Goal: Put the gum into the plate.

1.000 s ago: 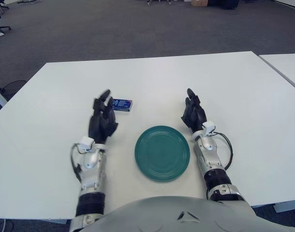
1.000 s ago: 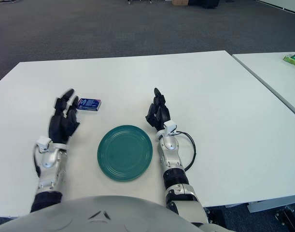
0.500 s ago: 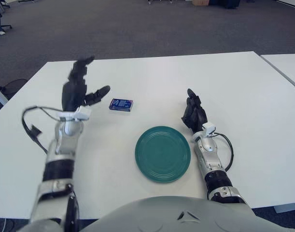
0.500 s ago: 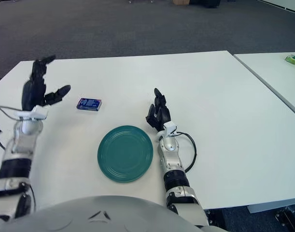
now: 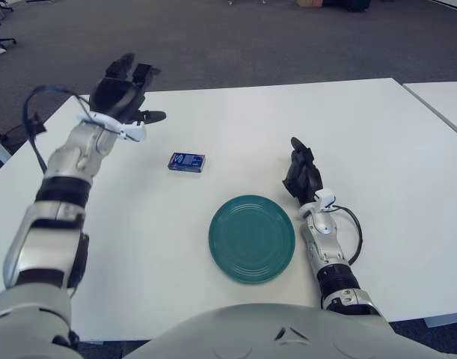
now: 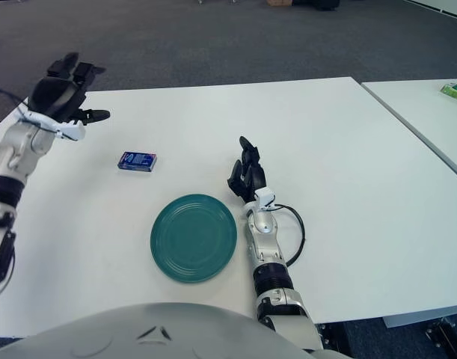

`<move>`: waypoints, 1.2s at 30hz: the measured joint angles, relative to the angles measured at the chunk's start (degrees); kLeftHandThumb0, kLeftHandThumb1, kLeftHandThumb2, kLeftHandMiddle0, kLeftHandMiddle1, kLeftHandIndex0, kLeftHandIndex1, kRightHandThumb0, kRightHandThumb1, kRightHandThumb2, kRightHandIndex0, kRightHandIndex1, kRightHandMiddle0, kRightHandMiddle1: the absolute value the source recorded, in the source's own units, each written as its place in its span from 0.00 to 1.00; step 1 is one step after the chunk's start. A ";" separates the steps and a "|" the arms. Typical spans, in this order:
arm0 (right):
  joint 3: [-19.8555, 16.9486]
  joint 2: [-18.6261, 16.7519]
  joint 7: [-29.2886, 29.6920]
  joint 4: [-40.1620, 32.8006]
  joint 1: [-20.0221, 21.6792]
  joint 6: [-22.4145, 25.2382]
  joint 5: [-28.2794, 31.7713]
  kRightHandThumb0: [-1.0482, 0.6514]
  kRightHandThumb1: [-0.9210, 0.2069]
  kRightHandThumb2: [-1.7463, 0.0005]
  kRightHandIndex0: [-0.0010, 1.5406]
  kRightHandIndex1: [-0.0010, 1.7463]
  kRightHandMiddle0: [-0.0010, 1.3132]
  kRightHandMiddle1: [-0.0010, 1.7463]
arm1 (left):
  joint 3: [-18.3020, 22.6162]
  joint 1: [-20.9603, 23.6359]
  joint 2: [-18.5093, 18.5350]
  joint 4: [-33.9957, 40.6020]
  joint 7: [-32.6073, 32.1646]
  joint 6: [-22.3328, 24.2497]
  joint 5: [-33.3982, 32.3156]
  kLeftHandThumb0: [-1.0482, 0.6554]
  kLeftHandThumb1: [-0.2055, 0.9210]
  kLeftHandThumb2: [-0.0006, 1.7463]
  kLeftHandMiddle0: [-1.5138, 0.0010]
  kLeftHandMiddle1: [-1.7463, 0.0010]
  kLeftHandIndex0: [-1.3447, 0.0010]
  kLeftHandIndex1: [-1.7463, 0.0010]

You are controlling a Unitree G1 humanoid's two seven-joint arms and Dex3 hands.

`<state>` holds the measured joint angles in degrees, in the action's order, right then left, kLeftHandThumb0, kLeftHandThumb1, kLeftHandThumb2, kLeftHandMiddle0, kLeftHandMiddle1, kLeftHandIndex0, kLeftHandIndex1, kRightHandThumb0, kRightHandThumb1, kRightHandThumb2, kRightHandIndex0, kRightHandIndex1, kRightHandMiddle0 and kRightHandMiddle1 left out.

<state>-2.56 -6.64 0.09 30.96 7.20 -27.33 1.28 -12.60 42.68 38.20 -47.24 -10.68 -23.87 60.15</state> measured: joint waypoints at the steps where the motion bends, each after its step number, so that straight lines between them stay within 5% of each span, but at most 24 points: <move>1: -0.03 -0.01 0.35 -0.14 -0.13 0.39 0.07 0.26 0.00 0.47 0.05 0.01 0.00 0.29 | -1.90 1.42 0.09 -2.52 0.65 -0.02 0.93 0.00 1.00 0.29 1.00 1.00 1.00 0.74; 8: -0.27 -0.03 3.45 -0.23 -0.22 3.18 0.28 0.23 0.00 0.48 0.06 0.01 0.00 0.30 | -13.33 7.94 -1.28 -18.58 5.52 -0.15 4.53 0.00 1.00 0.20 1.00 1.00 1.00 0.85; 16: -0.53 -0.02 4.00 0.47 0.05 3.90 1.55 0.22 0.00 0.49 0.06 0.01 0.00 0.29 | -20.21 9.24 -4.67 -26.69 9.60 0.74 4.26 0.00 1.00 0.14 1.00 1.00 1.00 0.93; 36: -1.36 0.01 2.87 2.76 1.52 2.84 3.85 0.21 0.00 0.50 0.06 0.00 0.00 0.26 | -20.26 10.17 -9.42 -29.52 21.87 -0.47 -8.55 0.00 1.00 0.15 1.00 1.00 0.95 0.96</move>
<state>-3.92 -6.63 2.95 33.73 8.72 -24.49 5.13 -32.86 52.86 28.78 -76.76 11.19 -24.34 51.60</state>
